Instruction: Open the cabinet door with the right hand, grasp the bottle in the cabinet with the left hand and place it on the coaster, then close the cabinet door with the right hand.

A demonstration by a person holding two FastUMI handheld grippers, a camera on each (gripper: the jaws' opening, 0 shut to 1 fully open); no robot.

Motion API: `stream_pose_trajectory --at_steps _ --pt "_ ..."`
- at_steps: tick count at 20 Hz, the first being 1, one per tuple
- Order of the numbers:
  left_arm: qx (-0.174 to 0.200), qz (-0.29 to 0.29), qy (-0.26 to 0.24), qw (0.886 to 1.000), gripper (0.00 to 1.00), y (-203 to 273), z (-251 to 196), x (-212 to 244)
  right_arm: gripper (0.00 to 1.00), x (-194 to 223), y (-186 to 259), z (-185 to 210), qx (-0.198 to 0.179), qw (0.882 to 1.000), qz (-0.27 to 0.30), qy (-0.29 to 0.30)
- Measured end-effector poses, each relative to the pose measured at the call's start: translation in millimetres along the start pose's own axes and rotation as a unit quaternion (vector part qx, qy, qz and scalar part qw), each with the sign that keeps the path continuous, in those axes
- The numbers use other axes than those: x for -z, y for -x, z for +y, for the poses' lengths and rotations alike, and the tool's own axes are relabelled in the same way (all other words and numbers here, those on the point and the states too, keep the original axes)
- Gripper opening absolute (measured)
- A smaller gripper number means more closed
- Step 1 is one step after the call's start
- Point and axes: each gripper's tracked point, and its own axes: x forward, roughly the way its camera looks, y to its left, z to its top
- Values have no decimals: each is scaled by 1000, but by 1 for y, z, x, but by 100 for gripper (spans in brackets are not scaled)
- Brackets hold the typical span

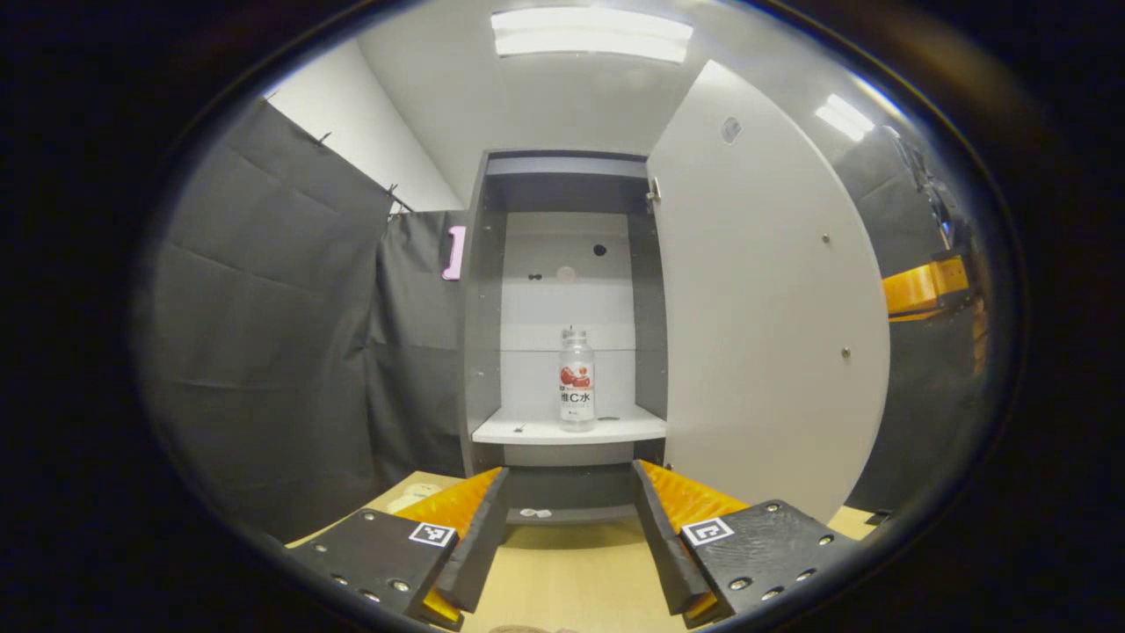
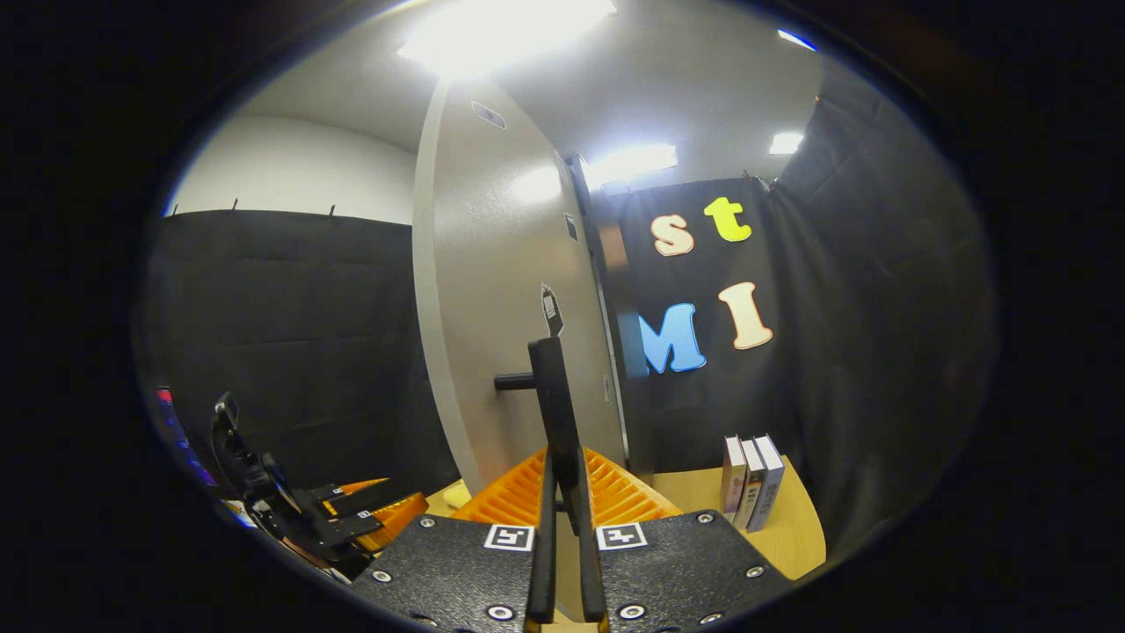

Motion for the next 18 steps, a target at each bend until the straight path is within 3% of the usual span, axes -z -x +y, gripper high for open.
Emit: stream_pose_trajectory --at_steps 1,2,4,6,7,8,9,10,11,13,18 --pt "-1 -2 -4 1000 78 -6 0 -4 12 1 4 -1 0 1000 -3 -2" --pt "-1 -5 -8 1000 83 -15 0 -9 12 2 10 -2 -5 1000 -4 -7" --pt "-3 -11 -13 1000 78 -33 1 -18 13 5 18 -9 -5 1000 -2 -11" --pt "-4 -21 -11 1000 78 -49 1 -28 18 -5 31 -41 43 999 -28 9" --pt "-1 -26 -11 1000 83 -59 1 -33 20 -9 40 -54 67 997 -41 11" --pt "2 -30 -11 999 72 -67 1 -38 23 -11 45 -63 83 995 -52 8" --pt "7 -31 -12 999 78 -78 0 -41 48 -9 50 -72 102 993 -59 4" --pt "14 -33 -13 999 78 -90 -1 -44 65 -9 55 -83 124 990 -61 5" --pt "20 -33 -14 999 78 -102 -5 -45 92 -6 61 -96 149 987 -59 10" --pt "40 -35 -9 999 78 -125 -12 -51 95 -2 71 -118 197 979 -56 22" --pt "75 -30 10 997 77 -188 -23 -48 95 23 82 -139 265 963 -35 16"
